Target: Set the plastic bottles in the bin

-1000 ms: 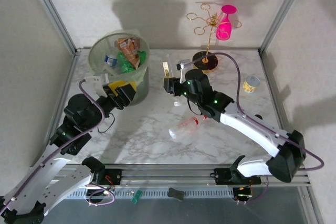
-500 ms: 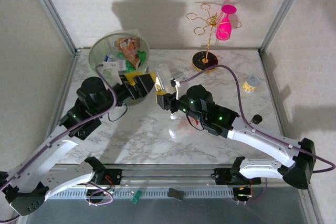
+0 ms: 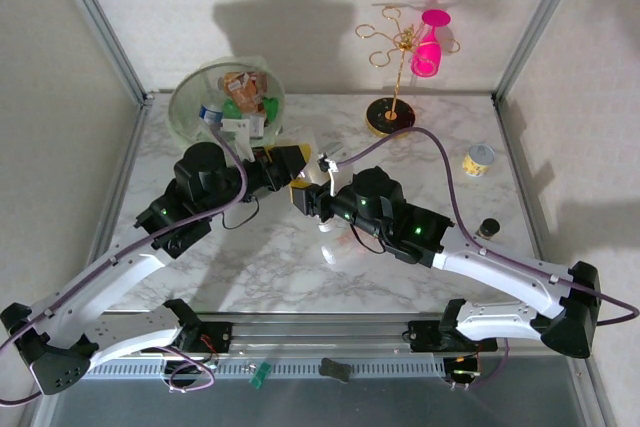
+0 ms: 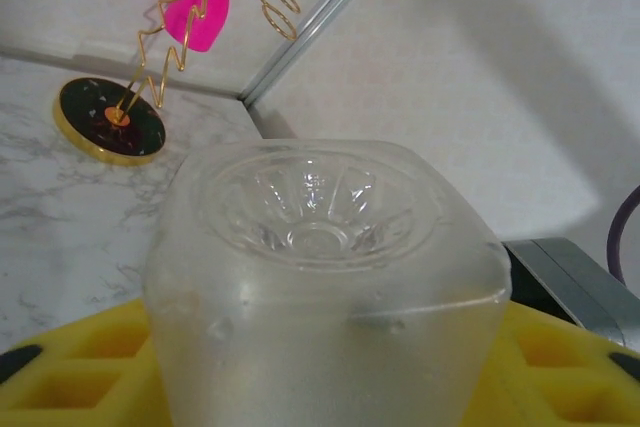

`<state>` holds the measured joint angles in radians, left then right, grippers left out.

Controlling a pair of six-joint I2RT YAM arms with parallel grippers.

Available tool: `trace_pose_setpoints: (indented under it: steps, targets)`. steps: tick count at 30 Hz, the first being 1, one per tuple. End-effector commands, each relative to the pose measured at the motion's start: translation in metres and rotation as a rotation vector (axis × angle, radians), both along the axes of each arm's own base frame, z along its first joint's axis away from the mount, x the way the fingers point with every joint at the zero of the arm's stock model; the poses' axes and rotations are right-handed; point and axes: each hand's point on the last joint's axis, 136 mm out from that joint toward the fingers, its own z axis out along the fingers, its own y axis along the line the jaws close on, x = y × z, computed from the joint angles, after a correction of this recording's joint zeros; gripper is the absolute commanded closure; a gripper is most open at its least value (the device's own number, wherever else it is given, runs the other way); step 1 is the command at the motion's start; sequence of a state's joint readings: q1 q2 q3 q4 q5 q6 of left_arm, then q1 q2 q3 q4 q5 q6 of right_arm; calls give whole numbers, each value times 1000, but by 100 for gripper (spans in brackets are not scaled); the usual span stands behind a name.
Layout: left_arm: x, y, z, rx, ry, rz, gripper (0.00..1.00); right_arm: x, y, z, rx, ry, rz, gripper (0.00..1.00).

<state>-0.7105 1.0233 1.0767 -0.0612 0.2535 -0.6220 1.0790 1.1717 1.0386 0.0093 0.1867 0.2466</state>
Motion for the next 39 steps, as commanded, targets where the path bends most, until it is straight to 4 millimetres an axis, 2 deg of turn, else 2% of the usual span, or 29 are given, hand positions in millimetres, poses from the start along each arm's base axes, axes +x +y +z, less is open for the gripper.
trace_pose_setpoints:
  steps: [1,3,4,7,9,11,14,19,23,28,31,34,39]
  targets:
    - [-11,-10,12,-42,-29,-70,55,0,5,9,23,-24,4,65]
    - [-11,-9,14,-42,-32,-65,55,1,5,9,20,-24,-5,57]
    - [-11,-8,15,-39,-33,-59,54,2,3,10,20,-25,-11,48]
    - [-5,2,18,-14,-42,2,50,4,0,14,28,-22,-34,12]
    - [2,15,19,24,-44,72,50,3,-3,21,44,-20,-42,1]
    - [9,29,27,35,-53,122,51,3,-7,30,63,-22,-51,1]
    - [19,59,48,12,-77,207,52,2,-17,43,91,-30,-75,1]
    - [60,141,68,-27,-47,477,56,2,-40,58,124,-53,-142,1]
    - [83,162,71,-57,-18,585,56,1,-48,64,138,-56,-157,1]
    - [108,202,84,-144,-7,704,58,-4,-56,62,148,-43,-155,1]
    - [125,219,76,-177,46,747,58,-6,-60,57,145,-33,-160,1]
    - [141,235,54,-239,111,765,59,-8,-64,54,145,-29,-157,1]
    - [153,273,24,-211,157,880,60,-10,-68,48,125,-26,-157,2]
